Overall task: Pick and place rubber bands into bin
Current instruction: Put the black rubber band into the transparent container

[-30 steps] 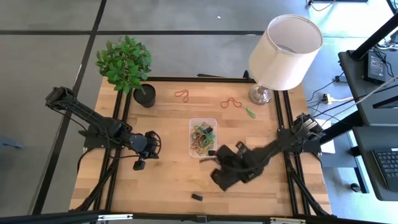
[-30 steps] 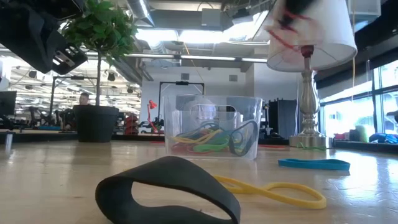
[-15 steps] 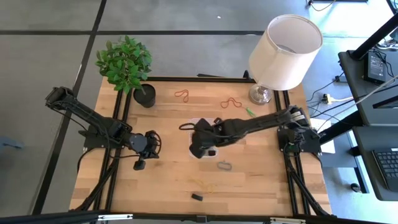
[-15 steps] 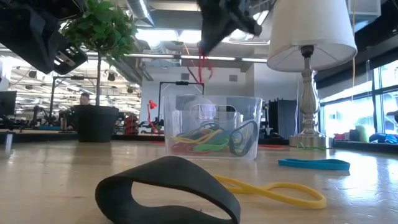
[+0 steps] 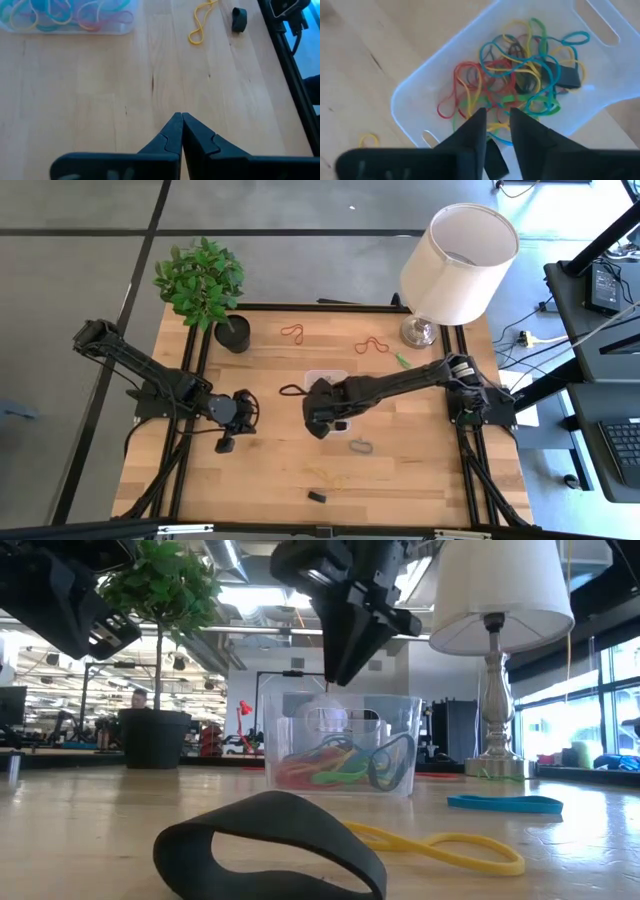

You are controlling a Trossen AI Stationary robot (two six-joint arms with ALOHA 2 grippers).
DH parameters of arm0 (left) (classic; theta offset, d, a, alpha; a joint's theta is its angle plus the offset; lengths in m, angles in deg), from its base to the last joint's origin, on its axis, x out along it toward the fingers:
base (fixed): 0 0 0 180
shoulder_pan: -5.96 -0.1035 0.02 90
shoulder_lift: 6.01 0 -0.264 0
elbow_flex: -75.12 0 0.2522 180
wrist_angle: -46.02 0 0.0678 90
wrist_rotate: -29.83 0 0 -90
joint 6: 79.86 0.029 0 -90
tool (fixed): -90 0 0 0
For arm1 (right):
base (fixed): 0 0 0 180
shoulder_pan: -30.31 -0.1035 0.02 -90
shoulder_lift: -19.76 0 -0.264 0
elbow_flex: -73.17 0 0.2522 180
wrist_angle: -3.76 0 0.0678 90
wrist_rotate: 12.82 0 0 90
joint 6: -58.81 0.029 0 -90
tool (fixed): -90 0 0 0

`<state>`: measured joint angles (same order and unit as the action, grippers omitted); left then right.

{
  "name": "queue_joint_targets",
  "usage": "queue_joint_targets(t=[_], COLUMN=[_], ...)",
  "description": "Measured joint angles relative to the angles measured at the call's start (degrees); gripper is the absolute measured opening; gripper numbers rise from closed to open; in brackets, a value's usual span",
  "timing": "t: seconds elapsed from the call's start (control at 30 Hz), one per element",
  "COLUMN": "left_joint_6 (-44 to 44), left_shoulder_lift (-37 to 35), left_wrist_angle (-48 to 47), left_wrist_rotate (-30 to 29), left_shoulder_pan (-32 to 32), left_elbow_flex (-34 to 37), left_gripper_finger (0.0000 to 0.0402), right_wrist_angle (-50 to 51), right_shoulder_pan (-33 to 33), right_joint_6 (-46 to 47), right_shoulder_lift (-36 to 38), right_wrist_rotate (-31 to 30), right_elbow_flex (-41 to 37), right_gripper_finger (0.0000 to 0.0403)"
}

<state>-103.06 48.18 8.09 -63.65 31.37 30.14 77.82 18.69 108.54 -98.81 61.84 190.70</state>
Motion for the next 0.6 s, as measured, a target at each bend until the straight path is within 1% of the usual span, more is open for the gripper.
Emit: queue_joint_targets(t=[0.1, 0.2, 0.4, 0.53, 0.6], left_joint_6=[0.01, 1.36, 2.88, 2.94, 2.95], left_shoulder_lift=[0.00, 0.00, 0.02, 0.02, 0.02], left_wrist_angle=[0.01, 0.00, 0.01, 0.06, 0.07], left_wrist_rotate=[-0.53, -0.55, -0.57, -0.99, -1.53], left_shoulder_pan=[0.00, 0.00, -0.01, -0.11, -0.11], left_elbow_flex=[0.00, 0.00, 0.00, 0.00, 0.00], left_gripper_finger=[0.0004, 0.0002, 0.0002, 0.0003, 0.0003], right_wrist_angle=[2.68, 6.96, 16.07, 19.39, 19.46], right_shoulder_pan=[0.00, -0.58, -5.05, -8.86, -10.48], right_joint_6=[0.67, 1.13, 5.42, 8.70, 10.18], right_shoulder_lift=[0.69, 1.57, 2.96, 3.04, 3.16], right_wrist_rotate=[0.12, 0.48, 0.57, 0.49, 0.46], right_elbow_flex=[0.10, 0.17, 0.19, 0.17, -0.10], right_gripper_finger=[0.0112, 0.0123, 0.0125, 0.0125, 0.0125])
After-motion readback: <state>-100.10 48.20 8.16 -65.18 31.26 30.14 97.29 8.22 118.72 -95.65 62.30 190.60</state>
